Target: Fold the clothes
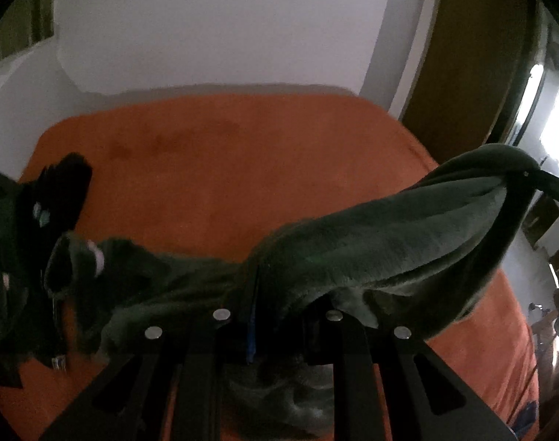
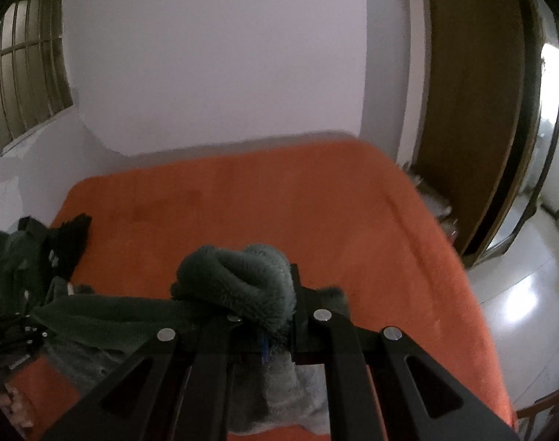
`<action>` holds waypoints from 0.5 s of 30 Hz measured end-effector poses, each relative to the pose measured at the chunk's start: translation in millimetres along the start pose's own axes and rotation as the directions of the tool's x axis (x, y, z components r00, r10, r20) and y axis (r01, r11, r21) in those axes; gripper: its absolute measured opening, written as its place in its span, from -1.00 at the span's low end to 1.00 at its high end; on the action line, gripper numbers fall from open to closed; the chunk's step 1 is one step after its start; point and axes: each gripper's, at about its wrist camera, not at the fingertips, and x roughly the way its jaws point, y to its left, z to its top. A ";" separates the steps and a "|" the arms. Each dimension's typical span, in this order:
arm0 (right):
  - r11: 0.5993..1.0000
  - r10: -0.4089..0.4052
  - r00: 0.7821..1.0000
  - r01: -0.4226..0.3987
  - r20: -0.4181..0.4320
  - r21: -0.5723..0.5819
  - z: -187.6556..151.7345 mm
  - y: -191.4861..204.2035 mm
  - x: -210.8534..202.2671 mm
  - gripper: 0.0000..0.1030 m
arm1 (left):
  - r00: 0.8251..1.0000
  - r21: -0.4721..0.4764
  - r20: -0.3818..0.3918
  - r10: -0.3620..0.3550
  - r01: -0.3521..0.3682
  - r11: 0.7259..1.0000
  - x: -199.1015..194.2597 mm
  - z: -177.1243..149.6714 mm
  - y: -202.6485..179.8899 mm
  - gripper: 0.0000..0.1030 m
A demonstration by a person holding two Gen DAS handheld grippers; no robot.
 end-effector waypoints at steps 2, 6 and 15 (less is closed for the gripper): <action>1.000 0.017 1.000 -0.017 -0.017 -0.011 -9.8 30.1 23.9 -0.88 | 1.000 -0.030 -0.014 0.009 -0.009 0.999 14.1 -8.3 9.5 -0.53; 0.998 0.063 0.995 -0.064 -0.074 -0.013 -36.3 36.9 42.1 -0.87 | 0.999 -0.075 -0.052 -0.012 0.008 0.997 25.5 -32.1 20.8 -0.48; 0.972 0.183 0.959 -0.144 -0.216 0.186 -135.8 6.9 76.1 -0.86 | 0.993 -0.075 -0.107 -0.055 0.047 0.996 38.5 -85.0 38.7 -0.46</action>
